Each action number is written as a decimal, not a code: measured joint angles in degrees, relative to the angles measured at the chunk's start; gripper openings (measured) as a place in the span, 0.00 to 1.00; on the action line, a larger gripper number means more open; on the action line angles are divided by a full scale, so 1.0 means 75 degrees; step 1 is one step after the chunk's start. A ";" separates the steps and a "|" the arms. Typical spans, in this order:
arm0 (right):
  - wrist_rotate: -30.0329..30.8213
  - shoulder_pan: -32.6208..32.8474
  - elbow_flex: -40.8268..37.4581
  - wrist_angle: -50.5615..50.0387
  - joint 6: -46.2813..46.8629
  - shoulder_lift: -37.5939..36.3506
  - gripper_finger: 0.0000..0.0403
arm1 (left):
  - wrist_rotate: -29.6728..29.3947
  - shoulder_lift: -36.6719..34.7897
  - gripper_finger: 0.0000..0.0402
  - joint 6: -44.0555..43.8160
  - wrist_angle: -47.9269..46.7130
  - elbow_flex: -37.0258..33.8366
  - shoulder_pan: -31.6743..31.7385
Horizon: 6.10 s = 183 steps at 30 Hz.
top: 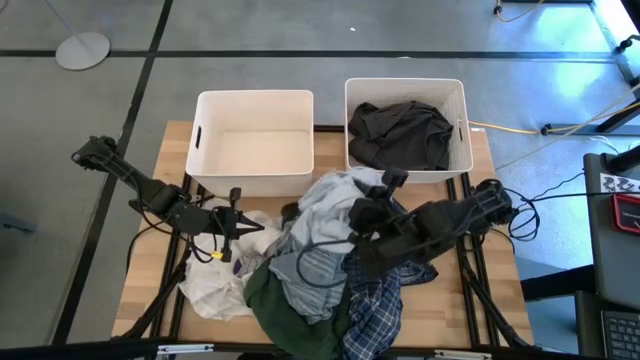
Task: Sort clothes
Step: Put the white blue patterned pyjama into the right white bin
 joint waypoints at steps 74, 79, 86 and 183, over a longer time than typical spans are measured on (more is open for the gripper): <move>0.0690 -0.5410 -0.0782 1.1367 -1.1538 -0.2171 0.12 | -0.0003 0.0003 0.00 0.0478 0.0264 0.0000 0.0003; 0.0192 -0.6140 -0.0942 0.8238 -0.8217 -0.2183 0.12 | -0.0001 0.0003 0.00 0.0572 0.0408 0.0000 0.0003; -0.2024 -0.7243 -0.1157 0.3936 -0.4128 -0.2183 0.12 | -0.0001 0.0003 0.00 0.0581 0.0396 0.0000 0.0003; -0.2030 -0.0234 -0.7753 0.0045 0.1842 -0.2167 0.43 | -0.0003 0.0006 0.00 0.0682 0.0405 0.0000 0.0003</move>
